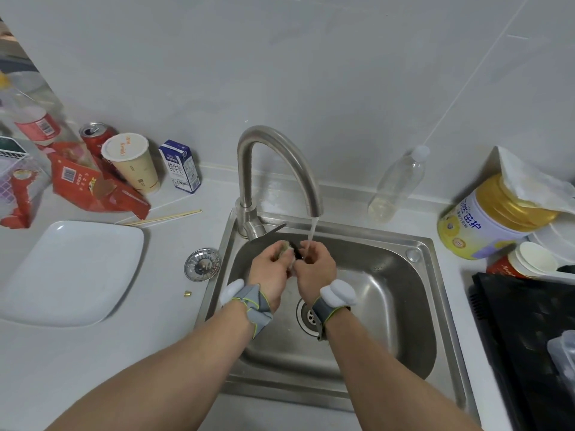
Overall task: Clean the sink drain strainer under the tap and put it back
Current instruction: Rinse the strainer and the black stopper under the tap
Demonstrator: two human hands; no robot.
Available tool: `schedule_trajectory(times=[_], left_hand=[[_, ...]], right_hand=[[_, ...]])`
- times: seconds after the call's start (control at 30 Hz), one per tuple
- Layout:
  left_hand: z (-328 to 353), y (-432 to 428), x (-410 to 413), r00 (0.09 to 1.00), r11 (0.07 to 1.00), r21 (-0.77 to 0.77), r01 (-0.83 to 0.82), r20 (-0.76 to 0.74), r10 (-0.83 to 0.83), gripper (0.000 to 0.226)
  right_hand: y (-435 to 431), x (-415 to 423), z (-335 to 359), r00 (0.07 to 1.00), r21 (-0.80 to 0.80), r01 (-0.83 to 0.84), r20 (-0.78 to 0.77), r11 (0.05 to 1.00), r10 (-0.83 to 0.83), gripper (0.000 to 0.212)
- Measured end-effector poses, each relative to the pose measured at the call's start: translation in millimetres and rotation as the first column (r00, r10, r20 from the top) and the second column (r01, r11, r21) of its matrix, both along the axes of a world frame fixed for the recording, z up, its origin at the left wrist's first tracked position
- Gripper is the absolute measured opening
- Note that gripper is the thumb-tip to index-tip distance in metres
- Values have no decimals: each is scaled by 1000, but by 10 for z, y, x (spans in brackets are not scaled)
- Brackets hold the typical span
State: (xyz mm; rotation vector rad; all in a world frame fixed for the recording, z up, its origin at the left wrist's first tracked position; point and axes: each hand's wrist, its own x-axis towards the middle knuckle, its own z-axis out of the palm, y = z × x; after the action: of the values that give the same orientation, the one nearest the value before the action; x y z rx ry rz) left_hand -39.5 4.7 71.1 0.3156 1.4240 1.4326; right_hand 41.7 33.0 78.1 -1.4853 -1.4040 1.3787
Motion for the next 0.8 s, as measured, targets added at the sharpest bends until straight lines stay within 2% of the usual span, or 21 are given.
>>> schedule_trajectory(times=[0.1, 0.2, 0.27, 0.33, 0.43, 0.5, 0.57, 0.6, 0.7, 0.77, 0.8], left_hand=[[27, 38, -9, 979, 996, -42, -73, 189, 80, 28], [25, 79, -68, 973, 991, -93, -99, 199, 116, 19], [7, 98, -126, 994, 989, -127, -72, 70, 81, 17], [-14, 145, -197, 990, 987, -159, -35, -139, 13, 16], [65, 268, -246, 896, 975, -185, 126, -401, -192, 17], [158, 389, -255, 802, 946, -233, 226, -506, -316, 19], [222, 516, -308, 747, 938, -257, 233, -570, -342, 18], [257, 572, -331, 749, 941, -263, 213, -574, -330, 17], [266, 706, -371, 866, 965, -218, 143, -445, -229, 19], [234, 681, -306, 934, 969, -206, 136, -299, -194, 24], [205, 633, -248, 975, 974, -198, 108, -170, -143, 21]], right_hand=[[-2, -25, 34, 994, 30, -106, 28, 994, 105, 33], [-5, 21, 39, 977, 30, -197, 93, 980, 194, 32], [15, 64, 42, 958, 1, -249, 148, 968, 246, 32], [34, 112, 45, 947, -7, -252, 206, 968, 248, 27], [24, 168, 44, 960, 19, -149, 244, 989, 140, 19], [15, 174, 42, 978, 1, -72, 198, 997, 70, 17], [11, 162, 54, 984, -2, -34, 174, 999, 34, 12], [14, 170, 56, 986, 10, -17, 165, 1000, 15, 11], [18, 233, 82, 989, 47, 50, 140, 998, -56, 17], [33, 299, 72, 987, 27, 73, 143, 997, -76, 20], [41, 329, 71, 985, 8, 77, 153, 997, -78, 22]])
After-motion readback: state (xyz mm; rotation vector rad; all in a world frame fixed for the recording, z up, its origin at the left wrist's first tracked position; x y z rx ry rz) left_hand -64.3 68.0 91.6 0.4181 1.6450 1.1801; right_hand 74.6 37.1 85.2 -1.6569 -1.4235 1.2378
